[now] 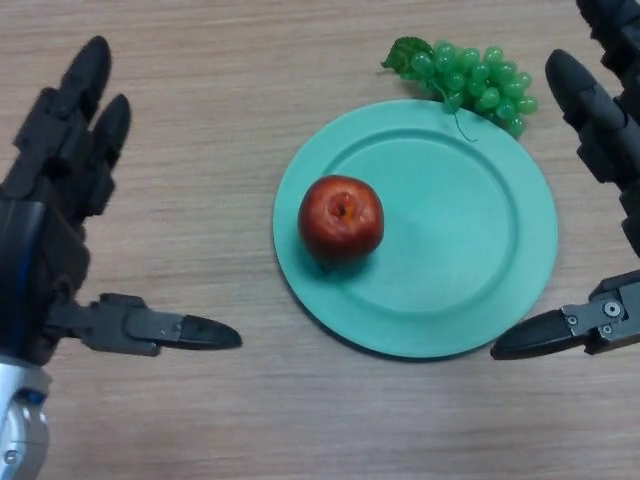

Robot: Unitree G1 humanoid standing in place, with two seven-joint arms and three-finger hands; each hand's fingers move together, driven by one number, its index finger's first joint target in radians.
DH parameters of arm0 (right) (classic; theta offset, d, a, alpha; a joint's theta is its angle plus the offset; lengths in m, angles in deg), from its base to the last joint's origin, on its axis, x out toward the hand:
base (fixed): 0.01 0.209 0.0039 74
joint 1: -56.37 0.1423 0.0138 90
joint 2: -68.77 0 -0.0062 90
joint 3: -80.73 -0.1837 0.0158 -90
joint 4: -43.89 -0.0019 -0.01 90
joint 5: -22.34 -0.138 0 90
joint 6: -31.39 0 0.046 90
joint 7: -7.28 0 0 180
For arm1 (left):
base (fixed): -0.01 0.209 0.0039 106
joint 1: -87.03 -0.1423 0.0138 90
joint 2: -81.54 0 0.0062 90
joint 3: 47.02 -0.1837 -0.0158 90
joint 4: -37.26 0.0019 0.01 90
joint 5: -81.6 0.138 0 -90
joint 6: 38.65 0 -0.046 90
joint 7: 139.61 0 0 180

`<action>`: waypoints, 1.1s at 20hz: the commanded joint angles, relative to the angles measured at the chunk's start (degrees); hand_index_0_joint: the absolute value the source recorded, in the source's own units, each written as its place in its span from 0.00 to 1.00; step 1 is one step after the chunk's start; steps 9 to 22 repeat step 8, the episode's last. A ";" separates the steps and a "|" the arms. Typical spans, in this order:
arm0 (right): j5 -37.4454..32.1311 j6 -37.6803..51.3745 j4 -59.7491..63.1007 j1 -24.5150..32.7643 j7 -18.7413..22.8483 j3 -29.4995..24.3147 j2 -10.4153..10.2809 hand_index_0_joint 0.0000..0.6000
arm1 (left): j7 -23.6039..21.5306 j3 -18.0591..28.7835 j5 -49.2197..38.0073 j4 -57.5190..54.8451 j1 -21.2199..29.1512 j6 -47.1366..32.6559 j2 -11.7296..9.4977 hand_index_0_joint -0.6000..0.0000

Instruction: Pick up the red apple and place it on the plate

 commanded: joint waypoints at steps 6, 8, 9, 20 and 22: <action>-1.76 5.41 -1.01 3.13 0.54 -4.26 2.09 0.00 | -1.05 4.76 -5.00 -3.10 1.91 -5.92 -2.57 1.00; 0.14 6.49 0.33 2.86 -0.18 -4.41 2.48 0.00 | -0.51 5.23 -5.43 -3.58 1.29 -5.86 -2.53 1.00; 0.14 6.49 0.33 2.86 -0.18 -4.41 2.48 0.00 | -0.51 5.23 -5.43 -3.58 1.29 -5.86 -2.53 1.00; 0.14 6.49 0.33 2.86 -0.18 -4.41 2.48 0.00 | -0.51 5.23 -5.43 -3.58 1.29 -5.86 -2.53 1.00; 0.14 6.49 0.33 2.86 -0.18 -4.41 2.48 0.00 | -0.51 5.23 -5.43 -3.58 1.29 -5.86 -2.53 1.00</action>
